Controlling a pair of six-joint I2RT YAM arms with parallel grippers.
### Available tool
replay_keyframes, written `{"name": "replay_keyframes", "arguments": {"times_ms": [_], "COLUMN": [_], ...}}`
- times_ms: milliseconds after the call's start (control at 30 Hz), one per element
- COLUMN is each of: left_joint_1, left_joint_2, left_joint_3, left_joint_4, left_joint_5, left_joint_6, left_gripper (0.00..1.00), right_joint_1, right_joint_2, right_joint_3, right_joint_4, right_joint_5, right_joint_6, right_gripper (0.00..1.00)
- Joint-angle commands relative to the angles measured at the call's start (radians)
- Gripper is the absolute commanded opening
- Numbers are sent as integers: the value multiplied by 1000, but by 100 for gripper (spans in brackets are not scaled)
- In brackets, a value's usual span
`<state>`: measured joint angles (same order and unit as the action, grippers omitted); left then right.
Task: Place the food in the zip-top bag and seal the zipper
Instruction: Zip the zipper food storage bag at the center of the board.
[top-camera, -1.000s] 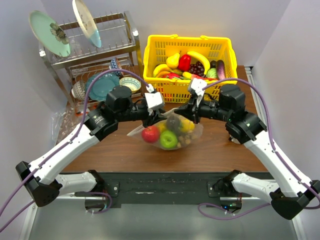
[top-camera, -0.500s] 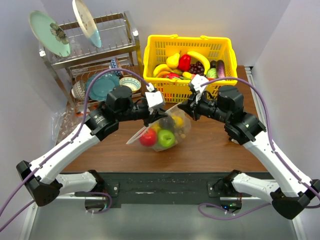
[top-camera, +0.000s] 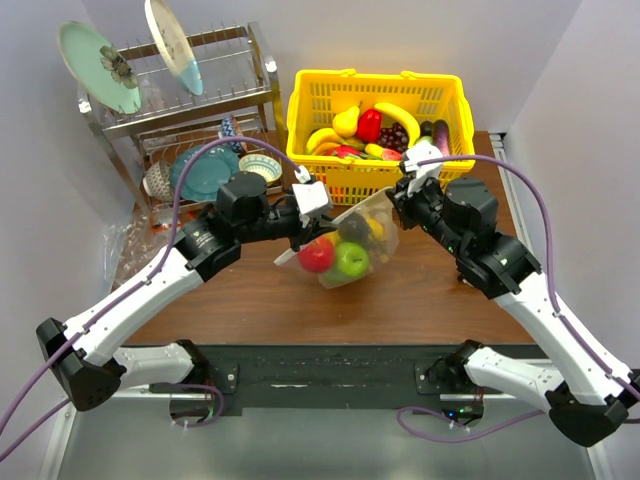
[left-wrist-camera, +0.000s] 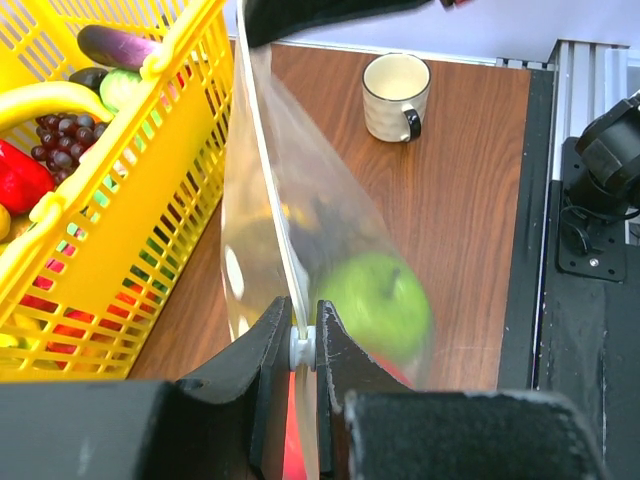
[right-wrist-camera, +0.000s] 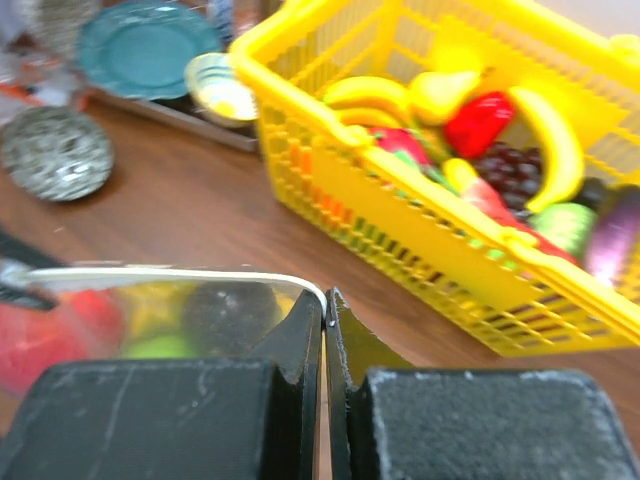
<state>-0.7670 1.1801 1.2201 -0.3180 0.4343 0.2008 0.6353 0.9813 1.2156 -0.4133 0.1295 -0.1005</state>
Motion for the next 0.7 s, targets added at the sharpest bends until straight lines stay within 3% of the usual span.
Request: {"name": "replay_keyframes", "arguments": {"times_ms": [0, 167, 667], "left_joint_1": [1, 0, 1], "left_joint_2": [-19, -17, -5], "left_joint_3": [-13, -21, -30], "left_joint_4": [-79, -79, -79], "left_joint_5": [-8, -11, -54], "left_joint_6": [-12, -15, -26], "left_gripper": [0, 0, 0], "right_joint_1": [-37, -60, -209], "right_joint_2": [-32, -30, -20], "right_joint_3": [5, 2, -33], "right_joint_4": [136, 165, 194], "right_joint_5": [406, 588, 634], "right_joint_6": [-76, -93, -125], "right_gripper": [0, 0, 0]}}
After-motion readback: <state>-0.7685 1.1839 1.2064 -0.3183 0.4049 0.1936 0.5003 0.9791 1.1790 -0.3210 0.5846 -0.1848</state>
